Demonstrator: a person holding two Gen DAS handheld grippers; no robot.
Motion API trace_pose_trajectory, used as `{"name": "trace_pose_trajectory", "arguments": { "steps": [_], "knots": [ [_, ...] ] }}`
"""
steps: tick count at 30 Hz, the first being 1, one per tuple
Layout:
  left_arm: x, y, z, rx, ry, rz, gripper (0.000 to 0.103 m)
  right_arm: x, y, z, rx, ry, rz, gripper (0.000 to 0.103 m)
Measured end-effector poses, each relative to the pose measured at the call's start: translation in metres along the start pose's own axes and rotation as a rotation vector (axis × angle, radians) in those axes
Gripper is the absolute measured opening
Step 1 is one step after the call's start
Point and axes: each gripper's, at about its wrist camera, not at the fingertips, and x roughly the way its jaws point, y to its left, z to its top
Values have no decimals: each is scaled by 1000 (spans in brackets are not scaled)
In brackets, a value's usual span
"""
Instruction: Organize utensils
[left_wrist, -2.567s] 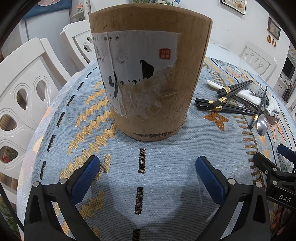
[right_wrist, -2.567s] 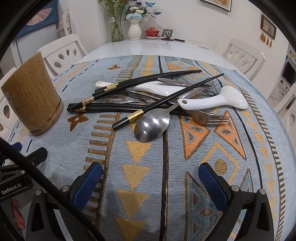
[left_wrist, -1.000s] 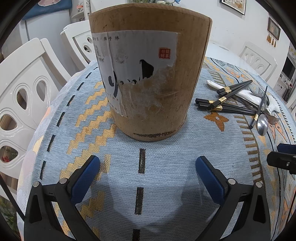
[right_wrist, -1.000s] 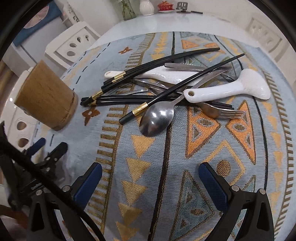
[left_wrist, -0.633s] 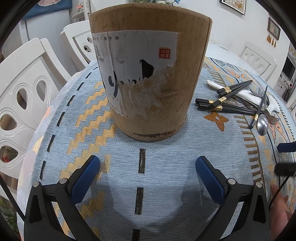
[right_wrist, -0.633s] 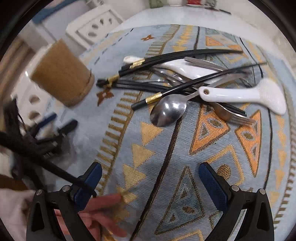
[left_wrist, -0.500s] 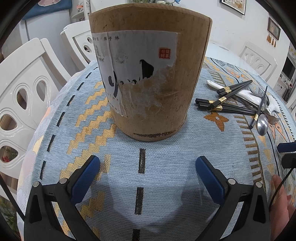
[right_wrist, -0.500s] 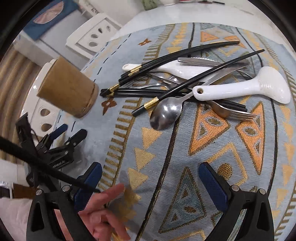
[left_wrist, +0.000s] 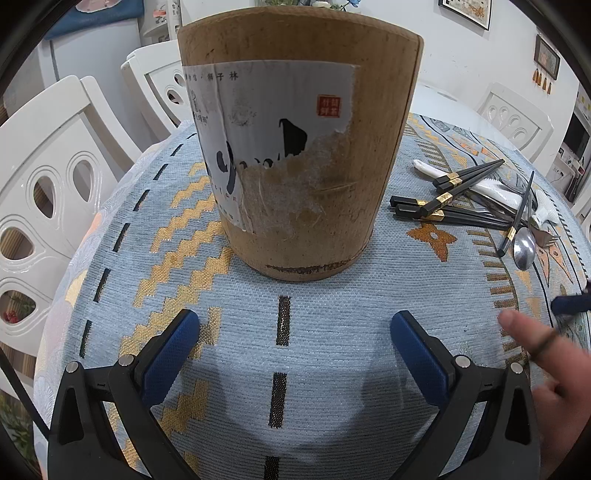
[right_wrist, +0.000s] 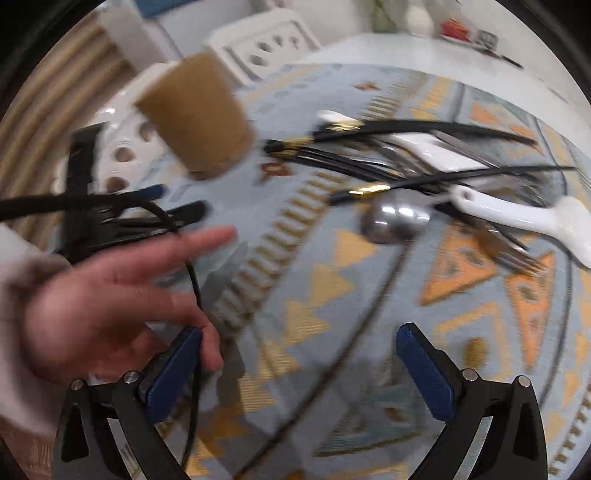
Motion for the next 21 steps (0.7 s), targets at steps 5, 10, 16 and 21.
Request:
{"name": "trace_pose_trajectory", "arguments": {
  "steps": [5, 10, 16, 21],
  "knots": [
    [0, 1, 0, -1, 0, -2, 103, -3, -10, -5, 168, -96, 12, 103],
    [0, 1, 0, -2, 0, -2, 103, -4, -9, -2, 256, -157, -18, 103],
    [0, 1, 0, -1, 0, -2, 103, -11, -27, 6, 424, -218, -229, 103],
    [0, 1, 0, -1, 0, -2, 103, 7, -19, 30, 421, -200, -445, 103]
  ]
}}
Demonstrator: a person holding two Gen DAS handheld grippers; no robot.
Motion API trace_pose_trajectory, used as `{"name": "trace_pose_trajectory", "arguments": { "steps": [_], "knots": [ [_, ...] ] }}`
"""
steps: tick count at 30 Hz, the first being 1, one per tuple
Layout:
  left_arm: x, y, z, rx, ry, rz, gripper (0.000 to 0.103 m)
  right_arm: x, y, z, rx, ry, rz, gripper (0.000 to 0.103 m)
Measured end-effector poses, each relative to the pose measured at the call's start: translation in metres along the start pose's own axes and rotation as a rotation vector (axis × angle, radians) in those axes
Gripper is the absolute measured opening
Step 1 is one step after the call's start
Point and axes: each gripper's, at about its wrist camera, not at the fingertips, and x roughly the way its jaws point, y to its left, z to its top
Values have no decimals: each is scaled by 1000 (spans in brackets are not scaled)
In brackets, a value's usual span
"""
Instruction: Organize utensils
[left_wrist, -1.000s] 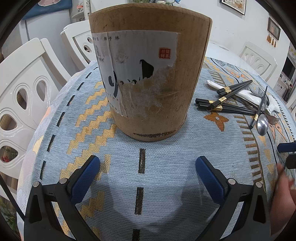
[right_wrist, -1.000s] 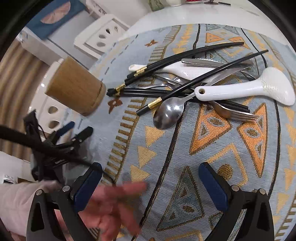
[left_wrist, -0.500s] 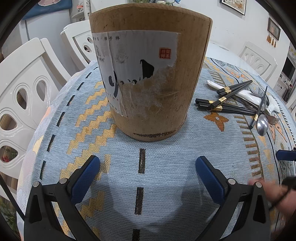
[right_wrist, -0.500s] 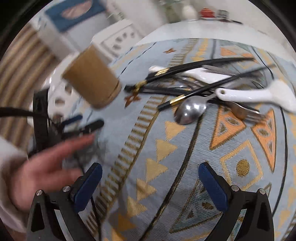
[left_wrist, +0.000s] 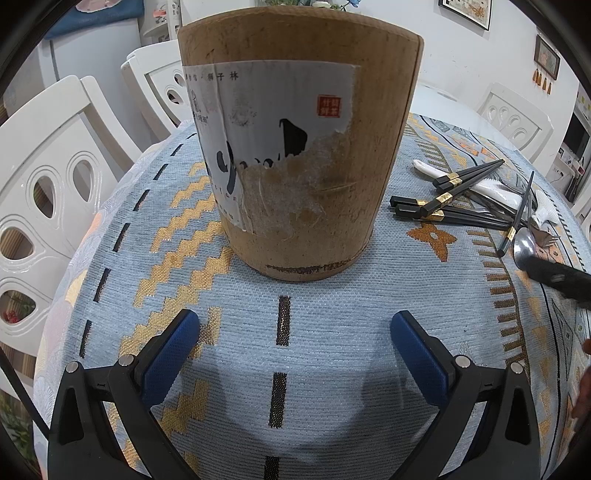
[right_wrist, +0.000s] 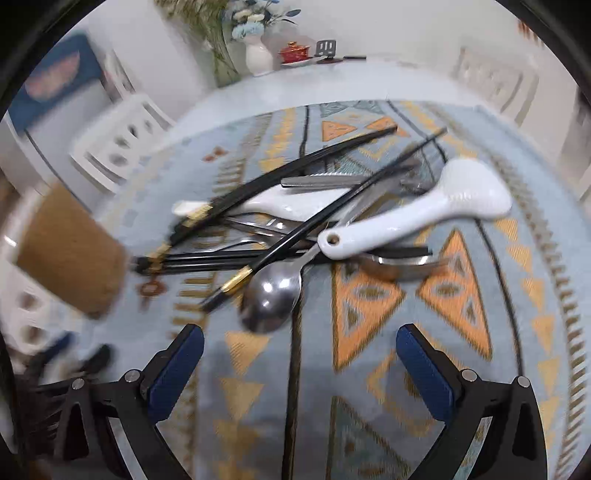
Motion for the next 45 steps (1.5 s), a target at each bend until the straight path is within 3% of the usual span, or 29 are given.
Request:
{"name": "trace_pose_trajectory", "arguments": {
  "steps": [2, 4, 7, 27, 34, 37, 38, 40, 43, 45],
  "knots": [
    [0, 0, 0, 0, 0, 1, 103, 8, 23, -2, -87, -8, -156, 103],
    [0, 0, 0, 0, 0, 0, 103, 5, 32, -8, -52, -71, -203, 103],
    [0, 0, 0, 0, 0, 0, 103, 3, 27, -10, 2, -74, -178, 103],
    [0, 0, 0, 0, 0, 0, 103, 8, 22, -8, 10, -63, -153, 103],
    [2, -3, 2, -5, 3, 20, 103, 4, 10, 3, -20, 66, -48, 103],
    [1, -1, 7, 12, 13, 10, 102, -4, -2, 8, 5, 114, 33, 94],
    [-2, 1, 10, 20, -6, 30, 96, -8, -8, 11, 29, 129, 64, 90],
    [-11, 9, 20, -5, -69, 69, 95, -19, -19, 19, 84, 132, 115, 90],
    [-23, 18, 41, -8, -156, -30, 97, -40, -39, 45, 183, 77, 196, 90],
    [-25, 12, 50, 45, -186, -36, 97, -42, -50, 63, 256, 76, 247, 90]
  ]
}}
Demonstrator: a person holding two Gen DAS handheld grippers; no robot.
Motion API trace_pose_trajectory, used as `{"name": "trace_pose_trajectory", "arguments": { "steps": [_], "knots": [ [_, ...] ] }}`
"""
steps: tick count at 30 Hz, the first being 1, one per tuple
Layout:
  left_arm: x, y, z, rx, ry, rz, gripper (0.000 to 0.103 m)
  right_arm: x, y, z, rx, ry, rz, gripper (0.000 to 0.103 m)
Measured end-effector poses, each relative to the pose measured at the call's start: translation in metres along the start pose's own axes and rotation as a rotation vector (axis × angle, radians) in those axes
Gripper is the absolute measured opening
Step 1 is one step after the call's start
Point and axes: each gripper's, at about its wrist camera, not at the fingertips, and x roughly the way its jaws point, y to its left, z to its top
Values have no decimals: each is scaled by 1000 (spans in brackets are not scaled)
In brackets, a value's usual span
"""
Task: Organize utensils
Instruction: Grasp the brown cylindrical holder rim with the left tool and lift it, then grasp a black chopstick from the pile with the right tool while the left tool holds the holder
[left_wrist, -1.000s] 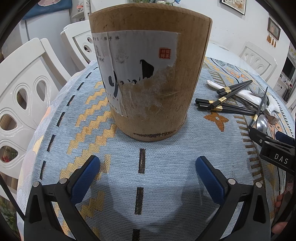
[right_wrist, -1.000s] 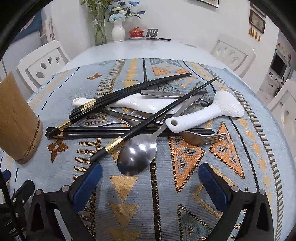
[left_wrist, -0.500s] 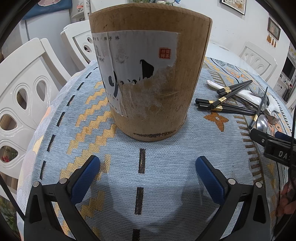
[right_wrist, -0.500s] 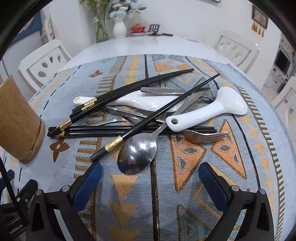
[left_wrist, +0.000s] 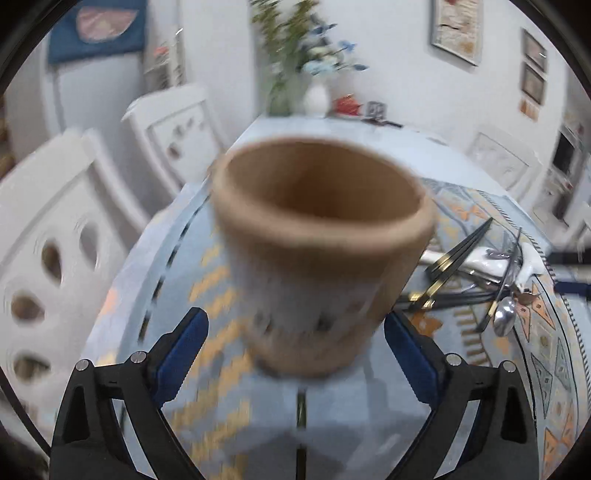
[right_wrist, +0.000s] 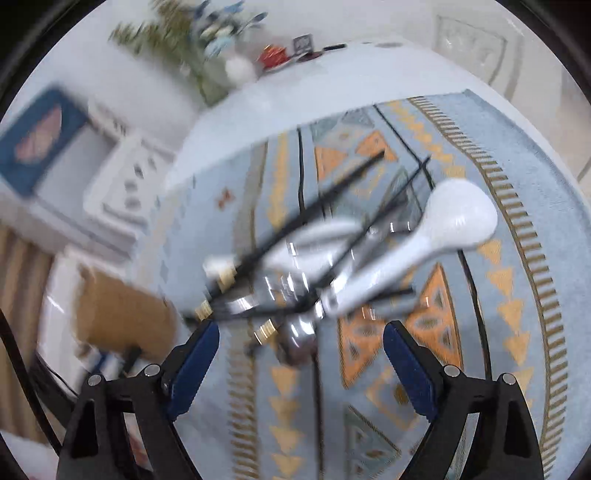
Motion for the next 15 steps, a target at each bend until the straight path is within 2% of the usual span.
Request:
{"name": "trace_pose_trajectory", "arguments": {
  "steps": [3, 4, 6, 8, 12, 15],
  "knots": [
    [0, -14, 10, 94, -54, 50, 97, 5, -17, 35, 198, 27, 107, 89],
    [1, -16, 12, 94, -65, 56, 98, 9, -20, 43, 252, 42, 133, 87],
    [3, -16, 16, 60, -81, 62, 98, 25, -30, 58, 395, 84, 222, 71],
    [5, -15, 17, 28, -93, 63, 98, 37, -28, 69, 456, 112, 280, 70],
    [12, -19, 14, 35, -138, 79, 99, 63, -3, 89, 411, 161, 275, 67],
    [11, -20, 8, 43, -167, 82, 99, 84, 2, 95, 410, 192, 165, 56]
  ]
}}
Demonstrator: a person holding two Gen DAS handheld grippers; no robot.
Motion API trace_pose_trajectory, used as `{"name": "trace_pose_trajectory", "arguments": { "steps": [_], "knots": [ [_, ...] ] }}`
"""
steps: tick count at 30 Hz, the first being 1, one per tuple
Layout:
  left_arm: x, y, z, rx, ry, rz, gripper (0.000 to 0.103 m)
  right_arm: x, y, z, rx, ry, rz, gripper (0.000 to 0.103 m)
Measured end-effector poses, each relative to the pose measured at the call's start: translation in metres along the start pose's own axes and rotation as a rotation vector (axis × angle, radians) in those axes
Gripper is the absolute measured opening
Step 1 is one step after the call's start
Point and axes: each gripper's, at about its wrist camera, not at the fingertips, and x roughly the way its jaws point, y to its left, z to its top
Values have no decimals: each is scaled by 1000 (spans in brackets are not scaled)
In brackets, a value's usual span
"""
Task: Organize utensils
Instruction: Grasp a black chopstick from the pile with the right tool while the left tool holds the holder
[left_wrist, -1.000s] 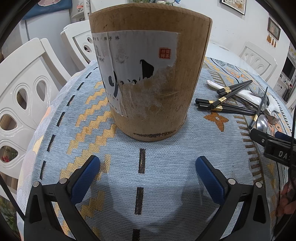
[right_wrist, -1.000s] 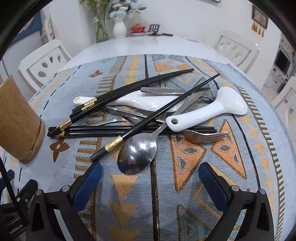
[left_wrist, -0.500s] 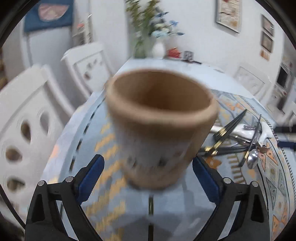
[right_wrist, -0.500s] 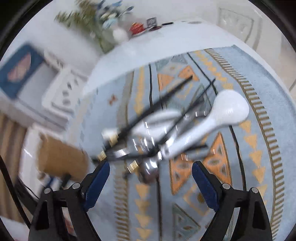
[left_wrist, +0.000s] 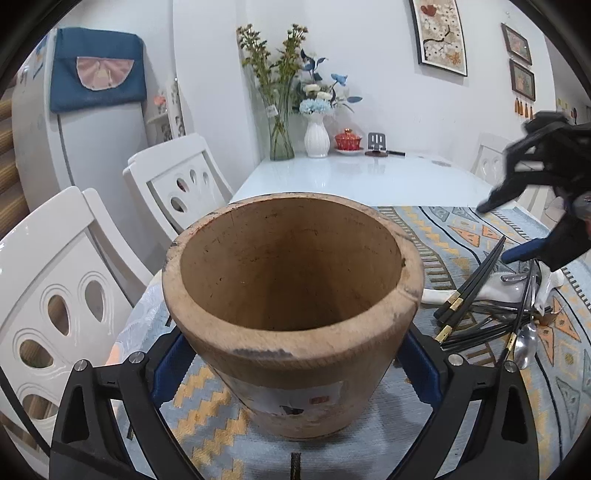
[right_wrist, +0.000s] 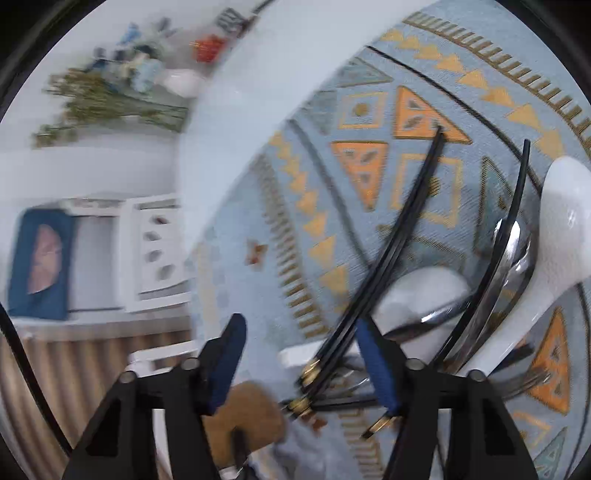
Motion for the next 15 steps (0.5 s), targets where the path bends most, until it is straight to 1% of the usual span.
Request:
{"name": "trace_pose_trajectory", "arguments": {
  "steps": [1, 2, 3, 5, 7, 8, 9, 10, 11, 12, 13, 15],
  "knots": [
    [0, 0, 0, -3, -1, -2, 99, 6, -2, 5, 25, -1, -42, 55],
    [1, 1, -1, -4, 3, -4, 99, 10, -6, 8, 44, -1, -65, 54],
    [2, 2, -2, -5, 10, -6, 99, 15, -9, 12, 68, -3, -99, 48],
    [7, 3, -5, -7, 36, -12, 99, 19, -12, 17, 76, -20, -124, 41],
    [12, 4, -6, -10, 60, -19, 99, 27, -10, 22, 48, -21, -144, 37],
    [14, 4, -7, -12, 66, -23, 99, 31, -10, 22, 28, -12, -175, 28],
    [16, 5, -7, -16, 75, -32, 99, 32, -11, 22, 17, -16, -192, 22],
    [18, 6, -7, -21, 82, -39, 99, 31, -15, 20, 22, -24, -185, 20],
    [20, 7, -7, -30, 93, -49, 99, 30, -18, 20, 33, -25, -171, 16],
    [22, 9, -8, -38, 100, -59, 98, 28, -22, 19, 53, -24, -142, 9],
    [24, 11, -8, -46, 107, -69, 98, 26, -28, 17, 81, -15, -93, 7],
    [26, 13, -9, -62, 118, -92, 98, 23, -32, 10, 90, 5, -65, 6]
  ]
}}
